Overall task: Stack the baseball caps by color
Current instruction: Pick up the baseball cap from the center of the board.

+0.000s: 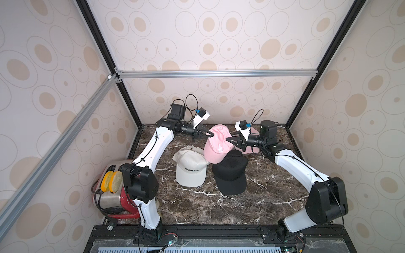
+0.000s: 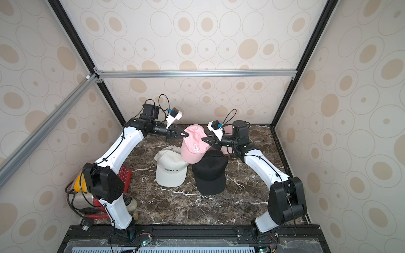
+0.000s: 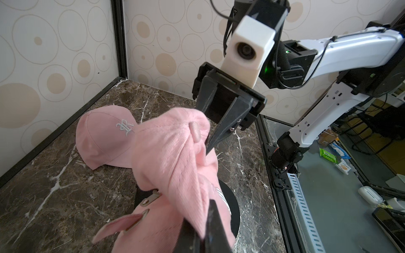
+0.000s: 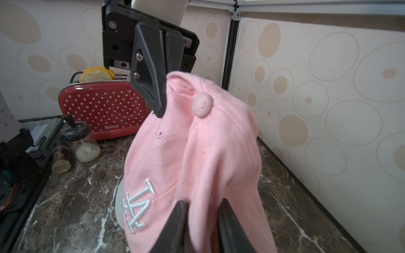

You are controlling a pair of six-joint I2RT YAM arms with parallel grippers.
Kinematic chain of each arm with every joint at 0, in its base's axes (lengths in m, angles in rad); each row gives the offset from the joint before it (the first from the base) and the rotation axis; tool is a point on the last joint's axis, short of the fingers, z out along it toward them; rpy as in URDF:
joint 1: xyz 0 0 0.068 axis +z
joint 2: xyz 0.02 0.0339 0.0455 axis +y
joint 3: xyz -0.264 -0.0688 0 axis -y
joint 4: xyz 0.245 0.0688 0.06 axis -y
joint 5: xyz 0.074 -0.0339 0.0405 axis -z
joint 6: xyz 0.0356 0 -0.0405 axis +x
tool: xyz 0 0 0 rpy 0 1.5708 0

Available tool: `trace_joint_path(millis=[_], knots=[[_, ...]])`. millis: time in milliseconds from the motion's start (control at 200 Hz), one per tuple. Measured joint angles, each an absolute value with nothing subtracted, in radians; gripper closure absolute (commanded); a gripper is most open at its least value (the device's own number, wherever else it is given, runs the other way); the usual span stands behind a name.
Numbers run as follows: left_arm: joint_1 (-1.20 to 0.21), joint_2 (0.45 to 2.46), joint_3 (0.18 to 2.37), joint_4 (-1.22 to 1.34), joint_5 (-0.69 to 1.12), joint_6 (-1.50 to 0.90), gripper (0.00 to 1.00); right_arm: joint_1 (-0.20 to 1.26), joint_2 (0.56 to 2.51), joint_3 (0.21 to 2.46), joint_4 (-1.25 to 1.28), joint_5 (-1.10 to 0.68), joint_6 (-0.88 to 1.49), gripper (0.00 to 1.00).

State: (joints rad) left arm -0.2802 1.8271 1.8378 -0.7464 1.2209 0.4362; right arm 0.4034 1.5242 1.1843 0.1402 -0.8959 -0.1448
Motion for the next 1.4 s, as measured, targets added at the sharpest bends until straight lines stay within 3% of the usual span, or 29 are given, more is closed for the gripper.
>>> trace_joint_path(millis=[270, 371, 481, 581, 741, 1026, 1397], knots=[[-0.282, 1.825, 1.847, -0.912, 1.187, 0.617, 1.00, 0.316, 1.509, 1.265, 0.007, -1.044, -0.069, 1.00], [-0.301, 1.825, 1.895, -1.040, 1.192, 0.757, 0.94, 0.279, 1.502, 1.296, -0.069, -1.162, -0.067, 1.00], [-0.309, 1.826, 1.967, -1.177, 1.211, 0.894, 0.76, 0.266, 1.493, 1.307, -0.178, -1.239, -0.114, 1.00], [-0.292, 1.825, 1.983, -1.245, 1.240, 0.940, 0.40, 0.237, 1.483, 1.312, -0.237, -1.259, -0.140, 1.00], [-0.302, 1.829, 1.983, -1.233, 1.242, 0.897, 0.01, 0.219, 1.479, 1.312, -0.278, -1.249, -0.162, 1.00], [-0.418, 1.833, 1.983, -1.078, 1.077, 0.736, 0.01, 0.231, 1.479, 1.327, -0.351, -1.201, -0.214, 1.00], [-0.416, 1.947, 2.083, -1.012, 1.021, 0.651, 0.01, 0.237, 1.471, 1.327, -0.443, -1.204, -0.327, 1.00]])
